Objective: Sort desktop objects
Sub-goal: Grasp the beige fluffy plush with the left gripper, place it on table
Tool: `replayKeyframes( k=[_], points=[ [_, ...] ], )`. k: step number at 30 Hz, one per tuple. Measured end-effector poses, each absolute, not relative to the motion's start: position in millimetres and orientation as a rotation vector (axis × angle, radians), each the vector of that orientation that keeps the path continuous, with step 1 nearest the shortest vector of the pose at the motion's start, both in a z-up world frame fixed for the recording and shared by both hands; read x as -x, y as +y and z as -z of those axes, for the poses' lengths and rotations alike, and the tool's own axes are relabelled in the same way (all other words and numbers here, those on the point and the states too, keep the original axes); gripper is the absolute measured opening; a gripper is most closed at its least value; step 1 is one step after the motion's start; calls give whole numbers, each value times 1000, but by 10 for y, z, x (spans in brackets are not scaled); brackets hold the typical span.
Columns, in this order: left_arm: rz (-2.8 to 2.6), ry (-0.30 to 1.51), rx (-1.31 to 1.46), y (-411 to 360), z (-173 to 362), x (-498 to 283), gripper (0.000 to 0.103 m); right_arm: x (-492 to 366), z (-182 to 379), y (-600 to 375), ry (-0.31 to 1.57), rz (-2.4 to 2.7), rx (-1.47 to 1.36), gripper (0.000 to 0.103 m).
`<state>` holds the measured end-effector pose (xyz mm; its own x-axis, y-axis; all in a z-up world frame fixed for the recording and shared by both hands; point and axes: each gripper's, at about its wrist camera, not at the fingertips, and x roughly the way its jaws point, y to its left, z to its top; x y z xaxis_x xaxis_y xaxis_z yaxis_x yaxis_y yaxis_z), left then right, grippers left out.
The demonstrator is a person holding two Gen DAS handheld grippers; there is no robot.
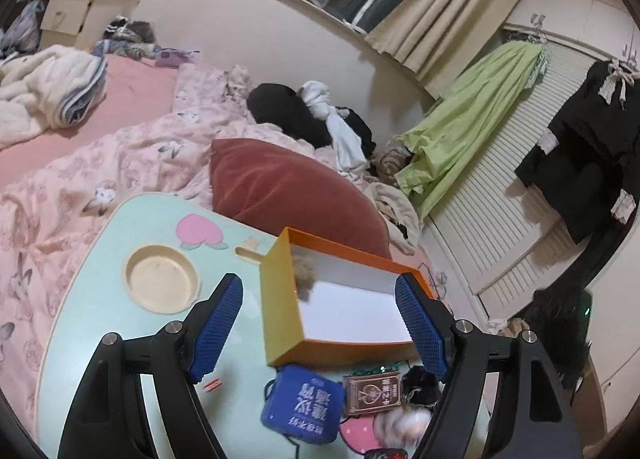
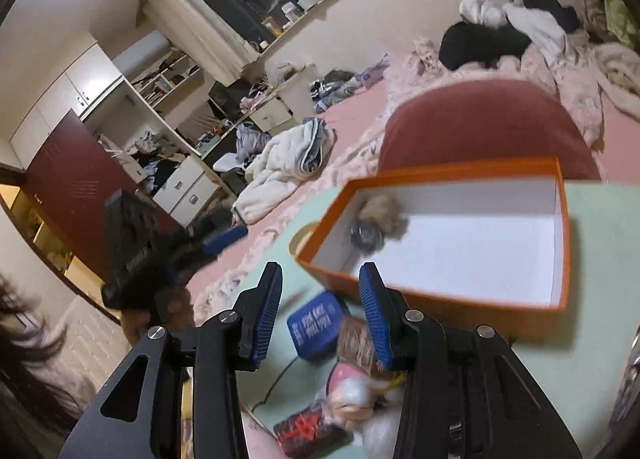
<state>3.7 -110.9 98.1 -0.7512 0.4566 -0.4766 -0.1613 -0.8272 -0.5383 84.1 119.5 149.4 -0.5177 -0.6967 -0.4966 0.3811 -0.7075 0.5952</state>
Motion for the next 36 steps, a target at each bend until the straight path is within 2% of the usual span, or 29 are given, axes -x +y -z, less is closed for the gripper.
replayKeyframes(
  k=[6, 8, 12, 14, 16, 17, 18, 19, 24, 28, 31, 34, 36],
  points=[
    [-2552, -604, 866, -898, -1104, -2, 77, -972, -1292, 1358, -578, 2317, -1002, 44],
    [-2545, -564, 899, -825, -1139, 64, 77, -1048, -1244, 1513, -616, 2376, -973, 56],
    [-2541, -386, 1027, -620, -1197, 252, 76, -1150, -1107, 1784, -650, 2479, -997, 58],
    [-2517, -245, 1151, -458, -1209, 427, 65, -1169, -1008, 1892, -651, 2523, -1033, 58],
    [-2467, -164, 1252, -350, -1178, 578, 41, -1180, -937, 1985, -683, 2529, -1049, 58],
    [-2431, -134, 1307, -292, -1151, 690, 36, -1178, -913, 2010, -707, 2521, -1052, 58],
    [-2420, -123, 1335, -259, -1136, 747, 26, -1178, -899, 2042, -725, 2514, -1054, 58],
    [-2424, -92, 1376, -202, -1113, 831, 24, -1170, -893, 2037, -733, 2513, -1058, 58],
    [-2392, 137, 1488, 111, -924, 1007, 25, -1185, -890, 2089, -741, 2509, -1046, 58],
    [-2485, 333, 1551, 287, -747, 1165, 52, -1177, -885, 2075, -754, 2500, -1045, 58],
    [-2463, 479, 1589, 405, -606, 1260, 54, -1176, -867, 2084, -771, 2493, -1047, 58],
    [-2416, 535, 1678, 461, -445, 1365, 54, -1167, -854, 2089, -782, 2488, -1047, 58],
    [-2394, 571, 1685, 515, -336, 1404, 48, -1157, -846, 2096, -784, 2483, -1052, 58]
  ],
)
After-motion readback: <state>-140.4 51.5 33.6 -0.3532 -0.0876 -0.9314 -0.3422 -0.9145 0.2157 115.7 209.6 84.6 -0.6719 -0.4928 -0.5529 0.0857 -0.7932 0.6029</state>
